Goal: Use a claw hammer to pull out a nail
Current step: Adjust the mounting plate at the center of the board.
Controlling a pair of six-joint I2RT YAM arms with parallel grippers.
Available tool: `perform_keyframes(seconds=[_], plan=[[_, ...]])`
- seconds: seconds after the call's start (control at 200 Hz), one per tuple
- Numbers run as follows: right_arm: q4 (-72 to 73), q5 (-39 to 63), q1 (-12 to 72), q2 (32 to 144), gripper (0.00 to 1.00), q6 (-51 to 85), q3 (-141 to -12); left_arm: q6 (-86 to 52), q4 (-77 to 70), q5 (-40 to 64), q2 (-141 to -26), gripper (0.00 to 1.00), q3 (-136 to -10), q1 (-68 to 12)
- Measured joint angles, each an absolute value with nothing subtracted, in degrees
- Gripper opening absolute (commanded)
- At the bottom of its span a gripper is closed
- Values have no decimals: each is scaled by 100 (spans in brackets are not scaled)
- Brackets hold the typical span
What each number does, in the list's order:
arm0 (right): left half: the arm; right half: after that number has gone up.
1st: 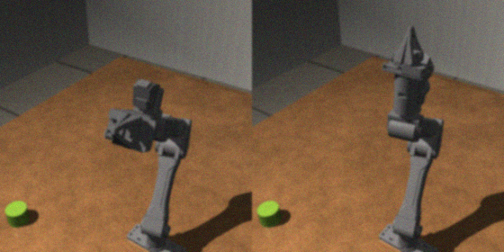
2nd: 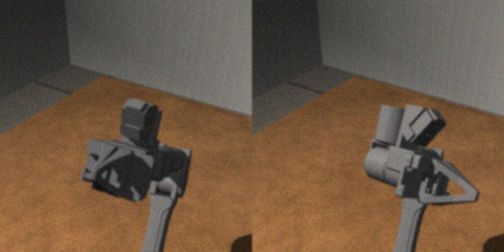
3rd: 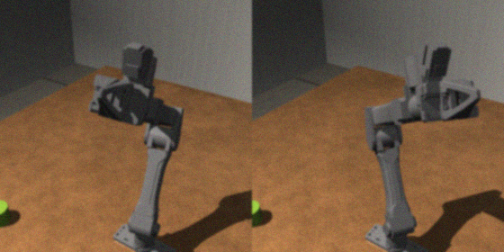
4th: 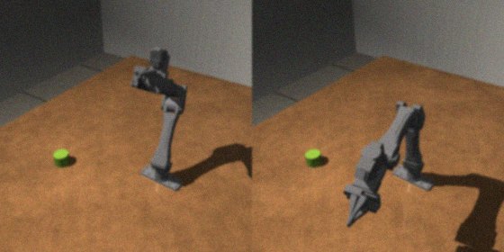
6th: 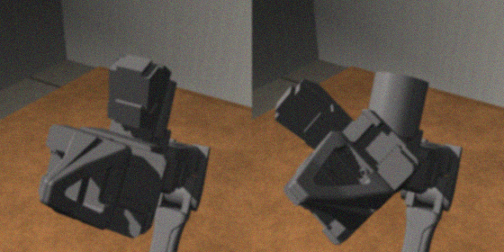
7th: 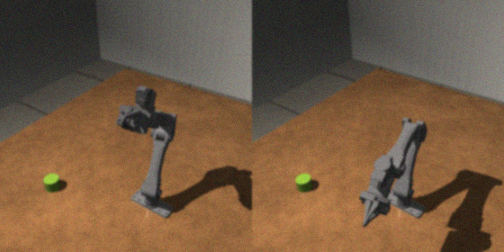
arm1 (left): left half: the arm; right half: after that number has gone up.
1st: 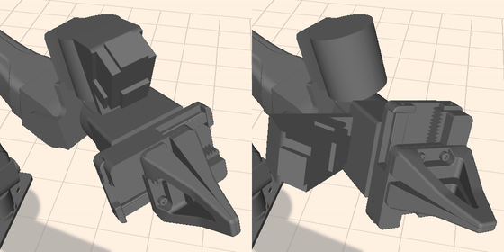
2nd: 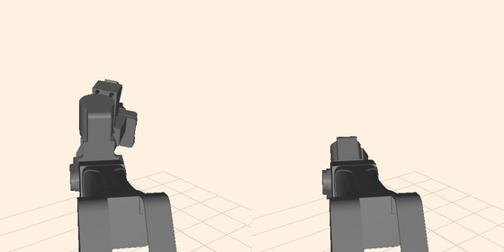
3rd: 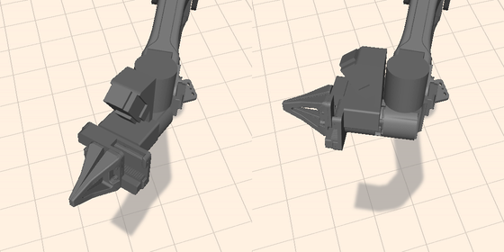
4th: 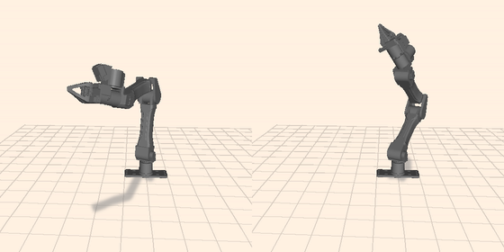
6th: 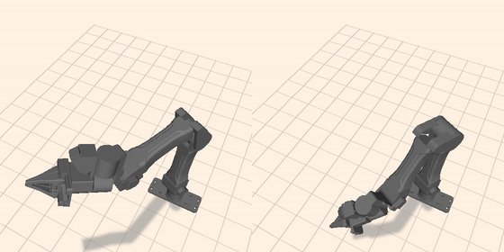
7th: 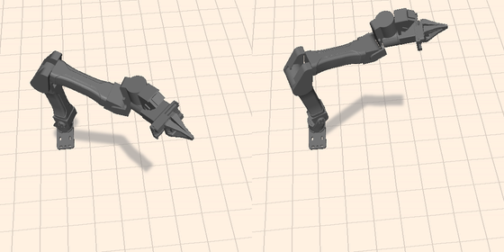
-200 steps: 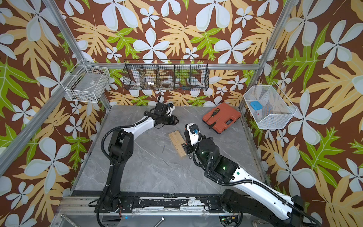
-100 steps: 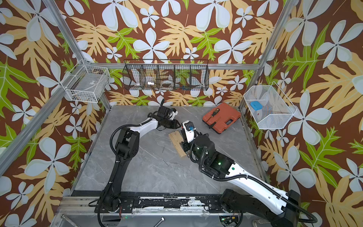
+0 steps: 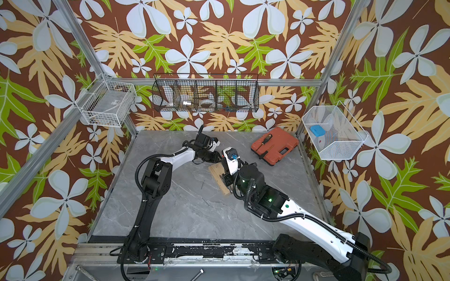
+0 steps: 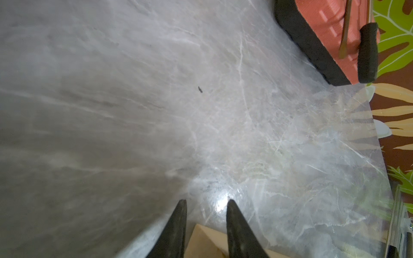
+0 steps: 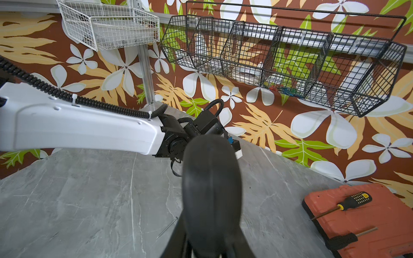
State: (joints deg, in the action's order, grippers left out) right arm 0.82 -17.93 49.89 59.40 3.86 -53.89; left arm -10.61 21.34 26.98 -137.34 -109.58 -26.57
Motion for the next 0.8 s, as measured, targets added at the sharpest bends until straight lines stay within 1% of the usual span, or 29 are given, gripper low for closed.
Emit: perform_keyframes(seconds=[0.255, 0.44, 0.591, 0.801], plan=[[75, -1785, 4989, 5778, 0, 346, -5391, -976, 2143, 2705, -13277, 30, -10254, -2641], [-16, -1697, 4989, 5699, 0, 255, -5391, -1046, 1833, 2753, -12669, 29, -9297, -2602], [-211, -1540, 4984, 5699, 0, 187, -5395, -1249, 1426, 2906, -12366, 29, -8803, -2598], [-340, -1190, 4987, 5749, 0, 67, -5450, -1612, 1160, 2945, -12300, 31, -8576, -2600]])
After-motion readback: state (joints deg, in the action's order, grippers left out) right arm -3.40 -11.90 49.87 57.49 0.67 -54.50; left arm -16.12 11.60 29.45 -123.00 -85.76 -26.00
